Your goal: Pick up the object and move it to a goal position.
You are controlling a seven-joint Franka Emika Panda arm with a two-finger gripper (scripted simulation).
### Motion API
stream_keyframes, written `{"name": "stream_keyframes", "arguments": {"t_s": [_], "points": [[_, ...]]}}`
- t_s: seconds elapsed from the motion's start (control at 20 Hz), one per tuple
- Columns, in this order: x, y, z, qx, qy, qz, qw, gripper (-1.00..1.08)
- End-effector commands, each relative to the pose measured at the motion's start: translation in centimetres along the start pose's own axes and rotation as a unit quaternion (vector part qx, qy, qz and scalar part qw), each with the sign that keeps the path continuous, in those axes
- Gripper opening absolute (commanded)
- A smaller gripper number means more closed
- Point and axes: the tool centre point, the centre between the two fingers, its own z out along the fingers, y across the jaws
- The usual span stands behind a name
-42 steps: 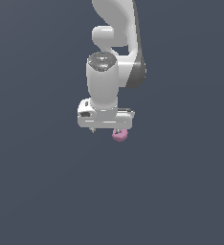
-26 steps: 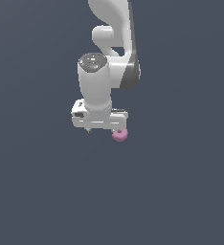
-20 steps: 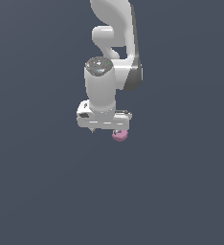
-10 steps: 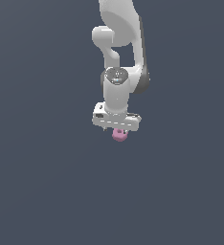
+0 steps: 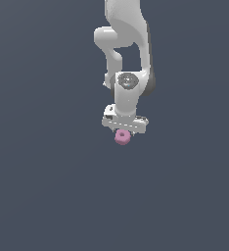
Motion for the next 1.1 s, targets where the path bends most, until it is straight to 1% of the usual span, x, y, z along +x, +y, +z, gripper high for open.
{"name": "stream_keyframes", "arguments": {"t_s": [0.0, 0.3, 0.75, 1.0, 1.05], "points": [[-0.3, -0.1, 0.2, 0.000, 0.000, 0.003, 1.0000, 1.00], [-0.3, -0.1, 0.7, 0.000, 0.000, 0.002, 1.0000, 1.00], [-0.4, -0.1, 4.5, 0.000, 0.000, 0.003, 1.0000, 1.00], [-0.4, -0.1, 5.2, 0.000, 0.000, 0.003, 1.0000, 1.00], [-0.4, -0.1, 5.2, 0.000, 0.000, 0.003, 1.0000, -1.00]]}}
